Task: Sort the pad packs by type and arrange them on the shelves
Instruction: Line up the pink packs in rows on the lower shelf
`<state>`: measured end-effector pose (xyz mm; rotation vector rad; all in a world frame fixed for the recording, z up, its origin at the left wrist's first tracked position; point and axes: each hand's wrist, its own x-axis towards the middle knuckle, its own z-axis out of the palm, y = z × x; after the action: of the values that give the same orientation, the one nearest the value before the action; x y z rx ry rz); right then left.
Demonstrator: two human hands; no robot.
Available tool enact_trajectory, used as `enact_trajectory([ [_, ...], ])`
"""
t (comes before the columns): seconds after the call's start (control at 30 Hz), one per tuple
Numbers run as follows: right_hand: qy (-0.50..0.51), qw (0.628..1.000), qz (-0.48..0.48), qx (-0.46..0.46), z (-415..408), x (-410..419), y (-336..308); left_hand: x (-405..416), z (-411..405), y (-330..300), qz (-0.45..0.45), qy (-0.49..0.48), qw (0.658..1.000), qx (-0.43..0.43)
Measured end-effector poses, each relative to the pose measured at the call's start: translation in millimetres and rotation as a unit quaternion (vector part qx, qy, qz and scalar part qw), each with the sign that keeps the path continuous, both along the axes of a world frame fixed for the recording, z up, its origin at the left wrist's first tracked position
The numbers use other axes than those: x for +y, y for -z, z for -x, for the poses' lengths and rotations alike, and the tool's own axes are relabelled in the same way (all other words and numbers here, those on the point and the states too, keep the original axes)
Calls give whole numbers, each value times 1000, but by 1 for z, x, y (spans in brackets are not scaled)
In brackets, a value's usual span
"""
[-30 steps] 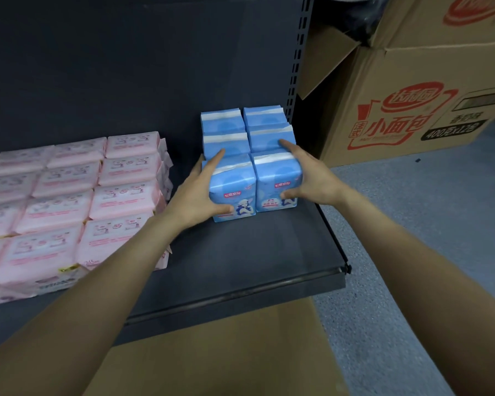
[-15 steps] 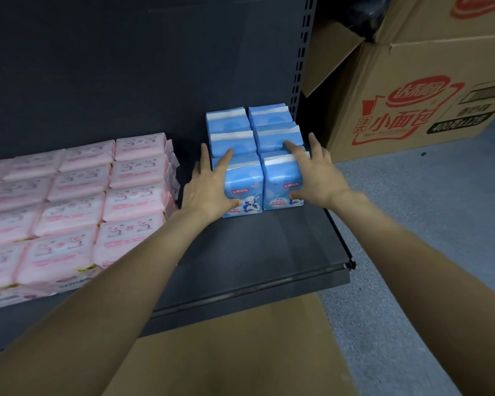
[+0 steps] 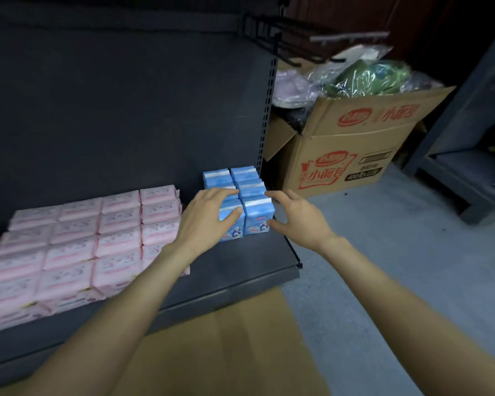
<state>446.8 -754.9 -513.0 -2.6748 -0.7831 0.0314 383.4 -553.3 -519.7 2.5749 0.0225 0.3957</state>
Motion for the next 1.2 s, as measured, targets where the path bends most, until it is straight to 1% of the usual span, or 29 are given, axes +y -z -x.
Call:
enact_trajectory([
  [0.1, 45, 997, -40, 50, 28, -9, -37, -10, 34, -40, 57, 7, 998, -22],
  [0.17, 53, 993, -72, 83, 47, -15, -54, -13, 55, -65, 89, 10, 996, -21],
  [0.2, 54, 990, -95, 91, 58, -18, -63, -14, 65, -79, 84, 16, 996, -28],
  [0.27, 44, 985, -141, 86, 75, -23, -85, -13, 79, -112, 43, 31, 996, -69],
  [0.37, 18, 973, -224, 49, 87, -25, -128, -11, 85, -163, -17, 88, 980, -180],
  [0.4, 19, 963, -265, 37, 88, -24, -151, -11, 82, -185, -25, 105, 969, -221],
  [0.47, 33, 940, -339, 21, 89, -20, -193, -11, 79, -224, -18, 99, 954, -282],
  [0.53, 43, 926, -376, 1, 94, -14, -223, -16, 79, -252, -13, 82, 950, -300],
  [0.57, 46, 923, -382, -5, 91, -8, -248, -14, 77, -275, -13, 72, 953, -295],
  [0.63, 42, 925, -378, -28, 95, -2, -268, -17, 79, -292, -11, 58, 959, -278],
  [0.67, 31, 929, -367, -35, 93, 3, -290, -13, 80, -313, -6, 47, 965, -259],
  [0.77, 28, 945, -321, -51, 101, 7, -350, -3, 92, -371, 8, 30, 978, -205],
  [0.87, 20, 962, -268, -56, 106, 3, -392, 16, 103, -410, -6, 12, 990, -143],
  [1.07, 3, 983, -175, -62, 103, -5, -459, 37, 113, -463, -8, -35, 998, -51],
  [1.2, -8, 982, -180, -59, 61, -2, -484, 35, 96, -480, -59, -55, 995, -54],
])
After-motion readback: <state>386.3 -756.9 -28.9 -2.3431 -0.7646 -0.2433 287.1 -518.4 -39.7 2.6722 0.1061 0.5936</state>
